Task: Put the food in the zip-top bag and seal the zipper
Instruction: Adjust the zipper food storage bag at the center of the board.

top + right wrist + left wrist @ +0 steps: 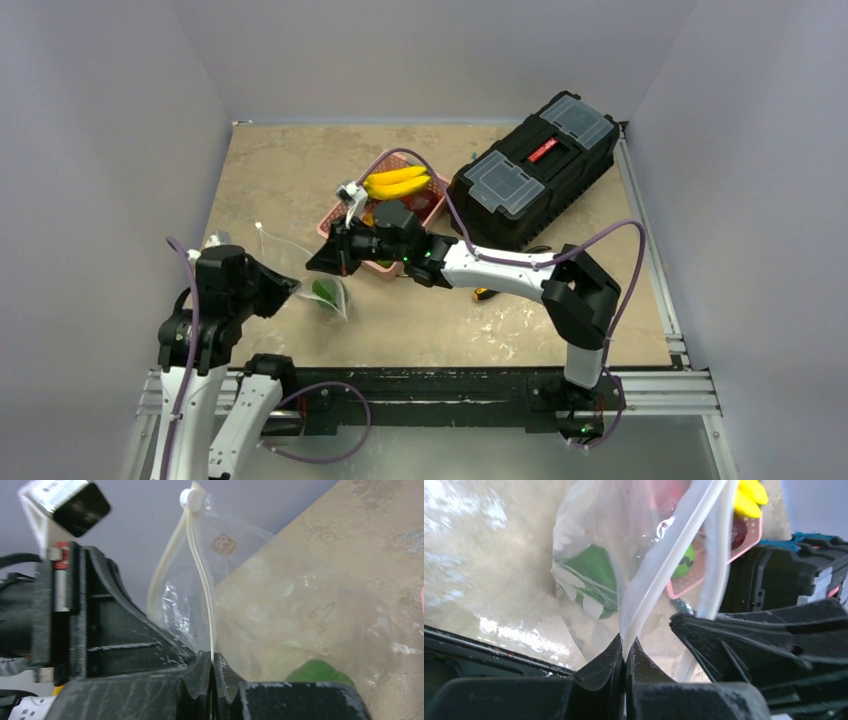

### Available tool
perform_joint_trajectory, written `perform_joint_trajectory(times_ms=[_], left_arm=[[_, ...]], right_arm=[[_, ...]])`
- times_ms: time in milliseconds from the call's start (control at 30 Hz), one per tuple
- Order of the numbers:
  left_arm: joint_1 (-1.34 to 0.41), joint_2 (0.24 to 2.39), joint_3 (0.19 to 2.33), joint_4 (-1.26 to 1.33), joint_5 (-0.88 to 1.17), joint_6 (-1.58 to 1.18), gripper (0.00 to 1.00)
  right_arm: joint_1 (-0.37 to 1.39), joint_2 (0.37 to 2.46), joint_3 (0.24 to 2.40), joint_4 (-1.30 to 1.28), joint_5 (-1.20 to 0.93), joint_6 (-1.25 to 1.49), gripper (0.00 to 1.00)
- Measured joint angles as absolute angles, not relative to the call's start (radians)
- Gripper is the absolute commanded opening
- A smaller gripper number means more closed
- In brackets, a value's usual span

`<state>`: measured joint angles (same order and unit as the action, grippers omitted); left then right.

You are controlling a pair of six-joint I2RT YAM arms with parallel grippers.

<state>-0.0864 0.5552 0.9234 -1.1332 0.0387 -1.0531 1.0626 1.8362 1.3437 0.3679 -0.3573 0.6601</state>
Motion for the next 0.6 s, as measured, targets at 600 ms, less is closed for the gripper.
perform_joint_trajectory(times_ms=[600], left_arm=[[-0.086, 0.603, 0.954, -1.180, -0.032, -0.828, 0.00]], right_arm=[[1.066, 1.966, 1.435, 0.258, -0.371, 0.640, 0.35]])
